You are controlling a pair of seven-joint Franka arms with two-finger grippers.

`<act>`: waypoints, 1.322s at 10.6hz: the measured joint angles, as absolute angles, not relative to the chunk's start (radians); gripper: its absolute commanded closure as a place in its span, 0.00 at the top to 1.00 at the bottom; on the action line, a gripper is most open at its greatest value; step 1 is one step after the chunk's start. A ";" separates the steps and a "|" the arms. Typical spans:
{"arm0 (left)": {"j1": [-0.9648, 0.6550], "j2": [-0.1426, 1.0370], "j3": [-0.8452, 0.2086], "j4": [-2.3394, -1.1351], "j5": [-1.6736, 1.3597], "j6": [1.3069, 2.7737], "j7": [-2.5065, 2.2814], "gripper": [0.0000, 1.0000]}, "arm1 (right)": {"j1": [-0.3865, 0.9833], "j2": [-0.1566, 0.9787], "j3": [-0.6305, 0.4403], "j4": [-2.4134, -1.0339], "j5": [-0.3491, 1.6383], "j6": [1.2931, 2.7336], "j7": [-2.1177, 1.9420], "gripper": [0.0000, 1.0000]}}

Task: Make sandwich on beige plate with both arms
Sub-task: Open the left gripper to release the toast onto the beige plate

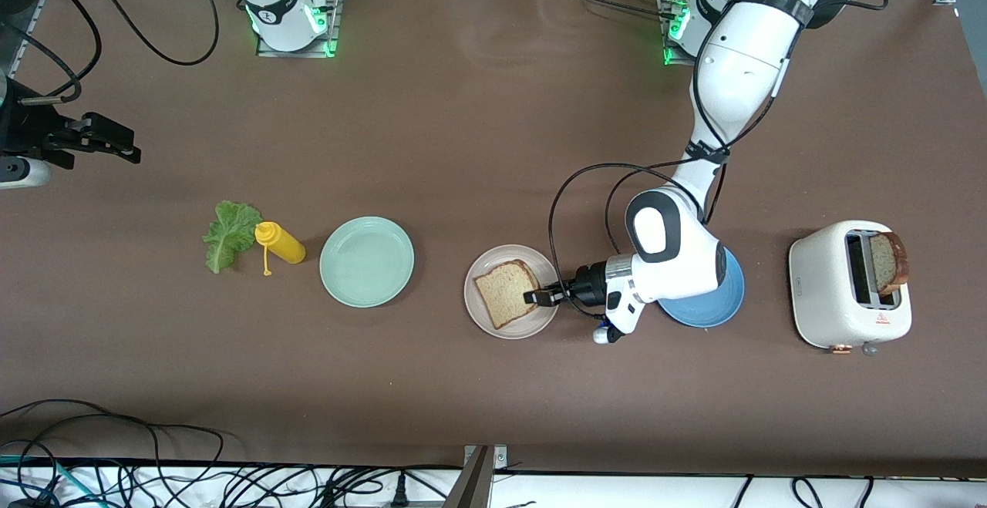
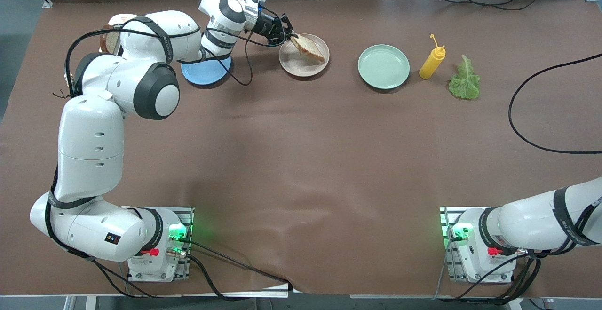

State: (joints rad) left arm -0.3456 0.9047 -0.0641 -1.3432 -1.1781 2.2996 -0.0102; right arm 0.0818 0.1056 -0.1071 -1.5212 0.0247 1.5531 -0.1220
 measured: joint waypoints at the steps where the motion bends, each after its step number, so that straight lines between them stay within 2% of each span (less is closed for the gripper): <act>1: -0.346 0.905 -0.064 -1.342 -1.177 2.300 -0.003 1.00 | 0.082 0.106 -0.107 -1.521 0.025 1.549 -0.122 1.00; 10: -0.297 0.885 -0.055 -1.335 -0.914 2.296 0.014 1.00 | 0.083 0.104 -0.104 -1.521 0.025 1.544 -0.122 1.00; 14: -0.225 0.825 -0.050 -1.337 -0.776 2.198 0.013 1.00 | 0.086 0.103 -0.099 -1.521 0.025 1.544 -0.121 1.00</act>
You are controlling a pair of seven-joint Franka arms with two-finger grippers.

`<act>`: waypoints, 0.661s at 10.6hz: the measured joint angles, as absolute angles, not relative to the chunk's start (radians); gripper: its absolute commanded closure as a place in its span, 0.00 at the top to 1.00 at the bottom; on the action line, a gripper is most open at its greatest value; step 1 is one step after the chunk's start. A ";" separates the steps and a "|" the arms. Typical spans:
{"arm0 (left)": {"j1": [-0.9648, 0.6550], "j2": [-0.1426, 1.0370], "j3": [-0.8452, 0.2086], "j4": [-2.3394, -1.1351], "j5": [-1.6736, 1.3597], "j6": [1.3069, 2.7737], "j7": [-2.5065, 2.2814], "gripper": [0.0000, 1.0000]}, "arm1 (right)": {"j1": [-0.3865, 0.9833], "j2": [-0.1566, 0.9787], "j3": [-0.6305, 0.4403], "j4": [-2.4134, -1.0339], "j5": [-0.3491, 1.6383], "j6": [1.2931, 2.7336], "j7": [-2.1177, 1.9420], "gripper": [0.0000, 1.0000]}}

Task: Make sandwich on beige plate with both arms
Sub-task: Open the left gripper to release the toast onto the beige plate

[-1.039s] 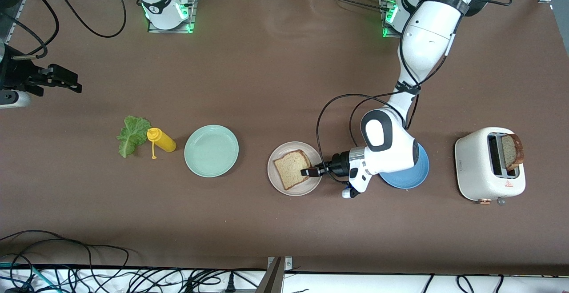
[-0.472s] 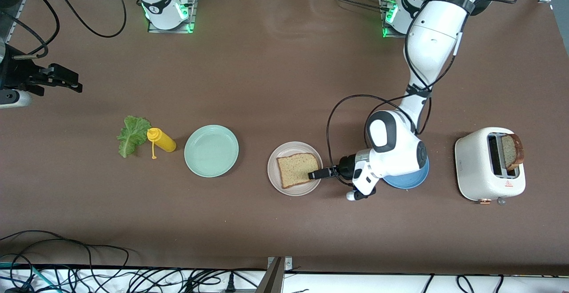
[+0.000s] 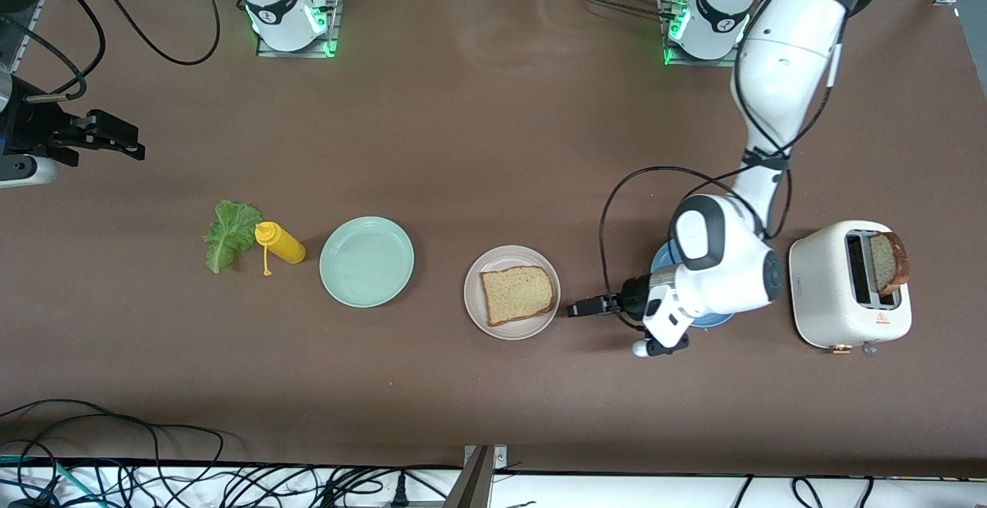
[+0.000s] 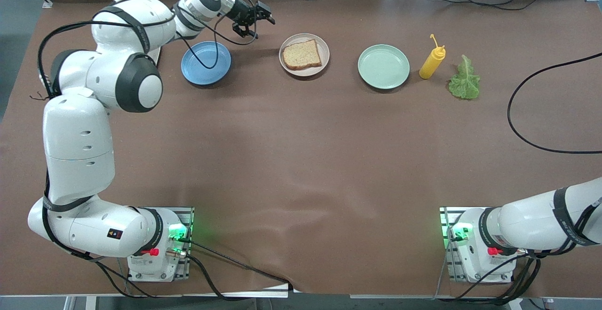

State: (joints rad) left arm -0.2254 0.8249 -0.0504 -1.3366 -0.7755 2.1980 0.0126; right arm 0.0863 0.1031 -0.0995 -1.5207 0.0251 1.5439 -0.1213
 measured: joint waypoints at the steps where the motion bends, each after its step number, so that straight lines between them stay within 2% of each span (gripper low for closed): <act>1: -0.197 0.796 -0.047 -1.340 -0.721 2.152 0.012 1.00 | 0.088 0.103 -0.098 -1.521 0.025 1.544 -0.121 1.00; 4: -0.107 0.703 -0.041 -1.371 -0.527 2.035 0.011 1.00 | 0.089 0.102 -0.098 -1.520 0.025 1.544 -0.121 1.00; 7: -0.075 0.620 -0.023 -1.454 -0.345 2.028 0.011 1.00 | 0.100 0.098 -0.091 -1.517 0.025 1.540 -0.121 1.00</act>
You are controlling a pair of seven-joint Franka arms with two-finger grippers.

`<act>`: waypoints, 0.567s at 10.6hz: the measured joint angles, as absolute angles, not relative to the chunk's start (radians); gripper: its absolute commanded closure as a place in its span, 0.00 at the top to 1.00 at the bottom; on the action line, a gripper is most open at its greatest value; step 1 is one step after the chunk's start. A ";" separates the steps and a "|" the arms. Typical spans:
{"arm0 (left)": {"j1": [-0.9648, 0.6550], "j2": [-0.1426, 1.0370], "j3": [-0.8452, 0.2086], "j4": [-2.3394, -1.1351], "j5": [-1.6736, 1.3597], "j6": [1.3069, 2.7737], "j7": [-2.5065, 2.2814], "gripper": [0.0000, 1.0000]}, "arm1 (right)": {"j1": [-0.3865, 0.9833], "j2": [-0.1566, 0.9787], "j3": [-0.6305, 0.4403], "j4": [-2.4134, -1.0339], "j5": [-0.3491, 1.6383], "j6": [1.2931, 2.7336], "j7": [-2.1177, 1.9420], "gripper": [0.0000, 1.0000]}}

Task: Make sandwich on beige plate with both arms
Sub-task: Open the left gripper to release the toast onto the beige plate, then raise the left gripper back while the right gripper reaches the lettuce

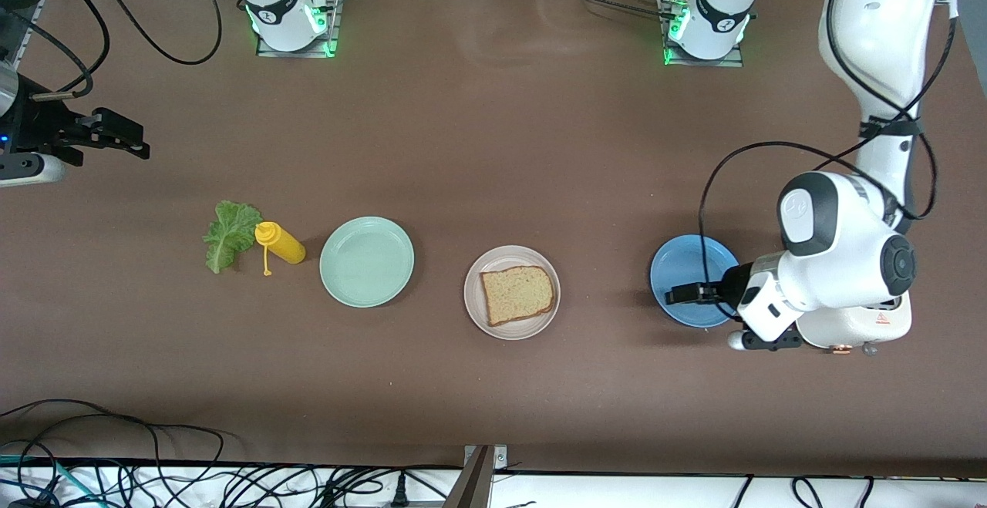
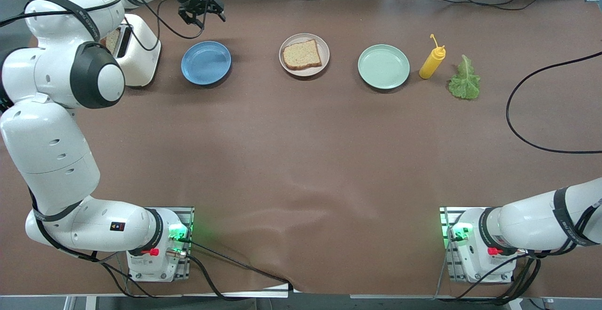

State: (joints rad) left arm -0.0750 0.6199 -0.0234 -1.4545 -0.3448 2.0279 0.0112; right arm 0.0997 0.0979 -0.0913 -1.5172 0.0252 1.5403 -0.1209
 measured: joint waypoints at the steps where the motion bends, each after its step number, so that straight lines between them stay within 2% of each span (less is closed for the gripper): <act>1: -0.062 0.593 -0.020 -1.474 -0.283 2.022 0.011 1.00 | 0.104 0.095 -0.086 -1.515 0.025 1.528 -0.121 1.00; 3: -0.039 0.529 -0.009 -1.501 -0.160 1.955 0.011 1.00 | 0.104 0.101 -0.085 -1.517 0.010 1.508 -0.120 1.00; 6: -0.018 0.426 0.019 -1.514 -0.032 1.856 0.013 1.00 | 0.077 0.180 -0.099 -1.525 -0.016 1.548 -0.121 1.00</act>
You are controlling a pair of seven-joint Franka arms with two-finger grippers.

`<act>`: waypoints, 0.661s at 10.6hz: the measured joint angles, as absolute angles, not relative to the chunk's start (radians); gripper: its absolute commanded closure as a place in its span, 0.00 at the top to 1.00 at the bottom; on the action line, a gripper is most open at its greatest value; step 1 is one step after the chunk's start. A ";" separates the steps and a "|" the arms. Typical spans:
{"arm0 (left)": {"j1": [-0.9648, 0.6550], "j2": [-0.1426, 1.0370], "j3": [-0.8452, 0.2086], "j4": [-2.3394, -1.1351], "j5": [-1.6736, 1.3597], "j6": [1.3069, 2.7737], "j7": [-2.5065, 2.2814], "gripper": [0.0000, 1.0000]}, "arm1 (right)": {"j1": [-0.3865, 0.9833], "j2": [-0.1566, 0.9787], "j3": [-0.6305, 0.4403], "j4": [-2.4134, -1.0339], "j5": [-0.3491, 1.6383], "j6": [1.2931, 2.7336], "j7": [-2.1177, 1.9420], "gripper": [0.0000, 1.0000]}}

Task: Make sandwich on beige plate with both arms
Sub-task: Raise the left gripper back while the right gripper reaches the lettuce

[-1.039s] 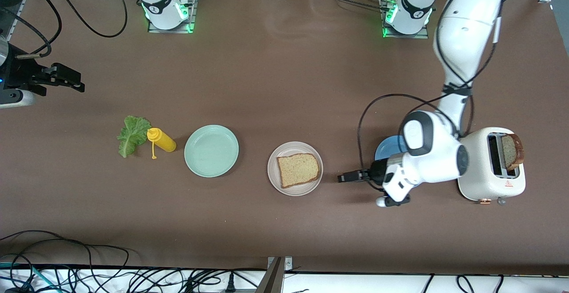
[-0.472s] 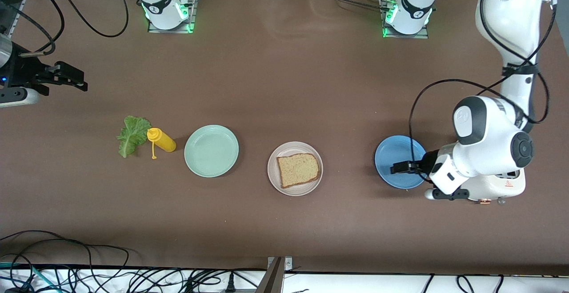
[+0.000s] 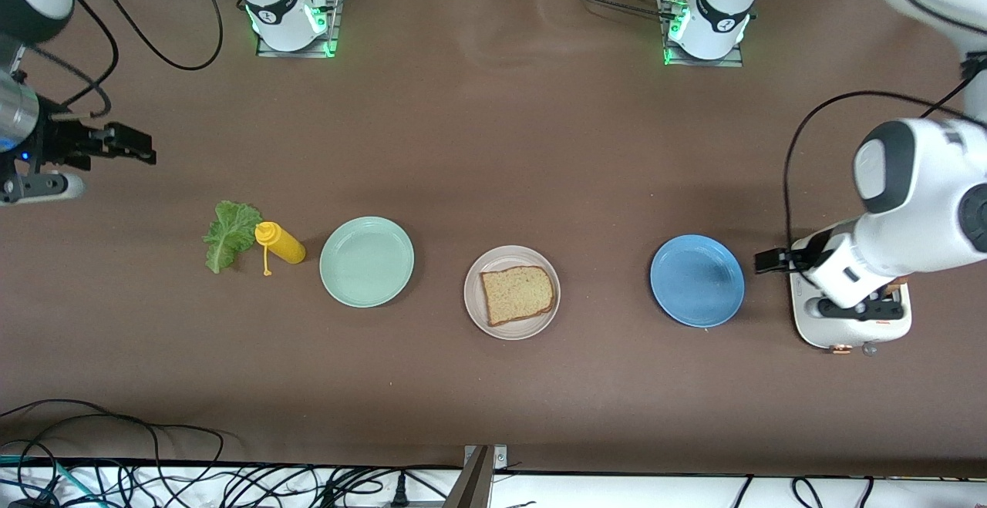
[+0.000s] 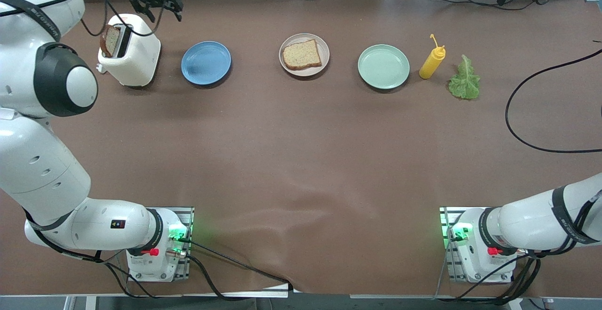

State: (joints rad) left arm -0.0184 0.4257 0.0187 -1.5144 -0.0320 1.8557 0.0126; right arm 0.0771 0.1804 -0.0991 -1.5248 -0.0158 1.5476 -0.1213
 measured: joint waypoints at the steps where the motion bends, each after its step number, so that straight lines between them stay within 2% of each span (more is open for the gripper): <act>1: -0.008 0.400 0.021 -1.519 -0.015 1.836 0.013 1.00 | 0.062 0.215 -0.102 -1.538 -0.016 1.608 -0.121 1.00; 3: 0.011 0.361 0.023 -1.521 -0.009 1.792 0.014 1.00 | 0.015 0.283 -0.106 -1.616 -0.016 1.782 -0.121 1.00; 7: 0.021 0.236 0.023 -1.521 -0.009 1.670 0.048 1.00 | -0.013 0.343 -0.105 -1.889 -0.016 2.208 -0.118 0.97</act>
State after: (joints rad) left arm 0.0211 0.2359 0.0234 -1.5212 -0.0086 1.6698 0.0484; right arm -0.0128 0.3426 -0.1052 -1.8886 -0.0161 2.2084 -0.1181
